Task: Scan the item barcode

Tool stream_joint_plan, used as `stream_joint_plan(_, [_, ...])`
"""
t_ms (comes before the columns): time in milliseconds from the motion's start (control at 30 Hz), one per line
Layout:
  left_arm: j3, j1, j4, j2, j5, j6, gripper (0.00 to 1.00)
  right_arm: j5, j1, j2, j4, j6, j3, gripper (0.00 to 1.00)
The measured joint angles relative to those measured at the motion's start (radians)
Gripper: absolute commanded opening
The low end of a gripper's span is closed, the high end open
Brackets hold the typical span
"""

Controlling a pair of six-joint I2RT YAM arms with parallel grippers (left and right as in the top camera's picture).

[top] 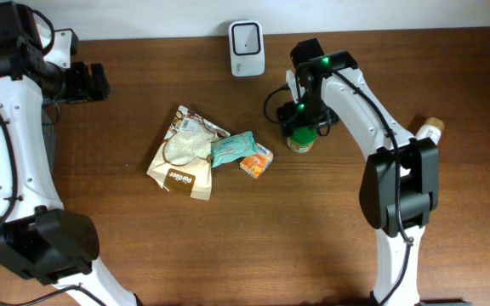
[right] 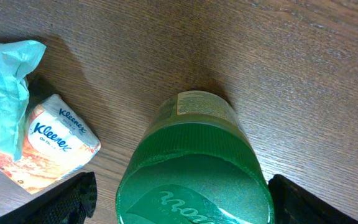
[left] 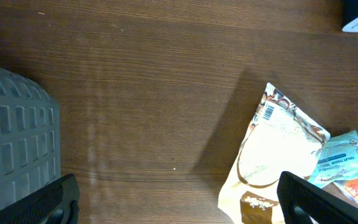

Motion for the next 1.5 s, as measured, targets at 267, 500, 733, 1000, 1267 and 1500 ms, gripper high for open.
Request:
stream_joint_plan(267, [0.000,0.000,0.000,0.000,0.000,0.000,0.99,0.026,-0.002,0.000,0.001,0.007,0.000,0.79])
stream_joint_plan(500, [0.000,0.000,0.000,0.000,0.000,0.000,0.99,0.033,-0.002,0.000,0.008,0.011,-0.010,0.76])
stream_joint_plan(733, [0.000,0.000,0.000,0.000,0.000,0.000,0.99,0.044,-0.002,0.000,0.016,0.014,-0.017,0.76])
stream_joint_plan(1000, [0.000,0.000,0.000,0.000,0.000,0.000,0.99,0.060,-0.002,0.000,0.045,0.017,-0.040,0.63])
stream_joint_plan(1267, [0.000,0.000,0.000,0.000,0.000,0.000,0.99,0.053,-0.002,0.000,0.026,0.017,-0.040,0.54])
stream_joint_plan(1500, [0.000,0.000,0.000,0.000,0.000,0.000,0.99,-0.092,-0.002,0.008,-0.125,0.018,0.083,0.54])
